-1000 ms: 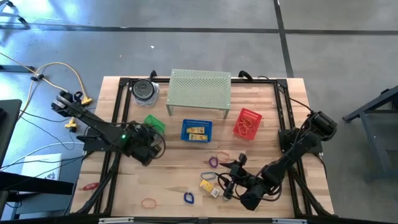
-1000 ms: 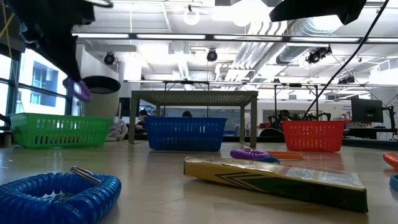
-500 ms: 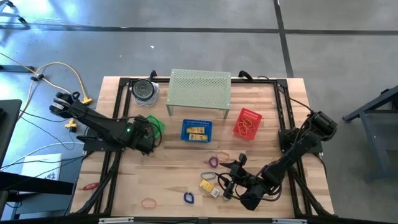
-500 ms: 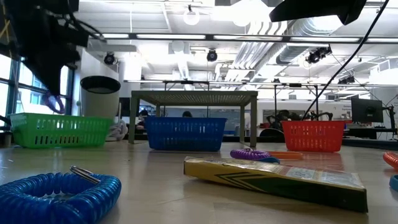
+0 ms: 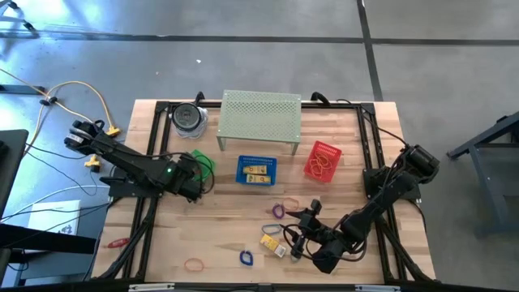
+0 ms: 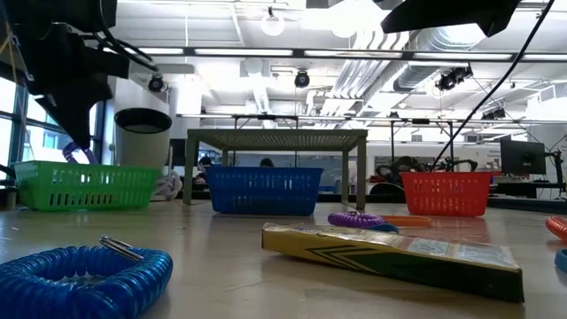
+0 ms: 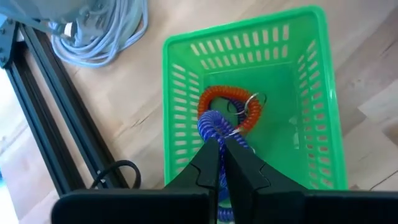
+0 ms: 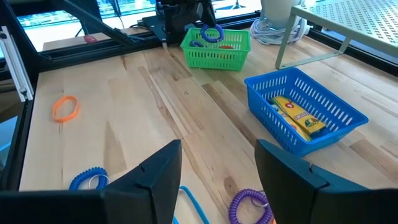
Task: Pick & Place Office Desk Supplies
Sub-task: Put the purple spring keychain into the green bin, then put the blue spring keychain into the green bin
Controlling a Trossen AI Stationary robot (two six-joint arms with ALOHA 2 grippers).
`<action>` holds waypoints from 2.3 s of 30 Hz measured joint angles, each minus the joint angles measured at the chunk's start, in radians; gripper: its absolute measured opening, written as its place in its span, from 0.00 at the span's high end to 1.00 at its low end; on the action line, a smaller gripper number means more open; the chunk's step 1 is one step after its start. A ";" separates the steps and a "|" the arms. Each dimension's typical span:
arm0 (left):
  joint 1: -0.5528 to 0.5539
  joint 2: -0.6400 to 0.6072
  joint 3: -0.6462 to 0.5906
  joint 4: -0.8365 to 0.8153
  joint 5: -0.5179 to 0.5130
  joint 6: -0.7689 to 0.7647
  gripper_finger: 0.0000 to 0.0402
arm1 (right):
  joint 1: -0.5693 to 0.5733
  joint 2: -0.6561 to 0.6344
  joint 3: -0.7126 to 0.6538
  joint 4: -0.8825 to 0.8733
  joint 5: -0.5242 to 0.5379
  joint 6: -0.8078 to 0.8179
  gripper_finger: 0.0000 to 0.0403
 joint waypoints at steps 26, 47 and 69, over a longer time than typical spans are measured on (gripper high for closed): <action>0.023 0.003 0.000 0.018 0.053 0.019 0.92 | -0.006 0.000 0.000 0.000 -0.043 -0.001 0.52; -0.153 -0.021 0.138 0.058 0.050 0.005 0.69 | -0.008 0.000 0.000 -0.006 -0.044 -0.001 0.52; -0.374 0.172 0.140 0.848 0.045 0.480 0.69 | -0.008 0.000 0.000 -0.006 -0.073 0.007 0.52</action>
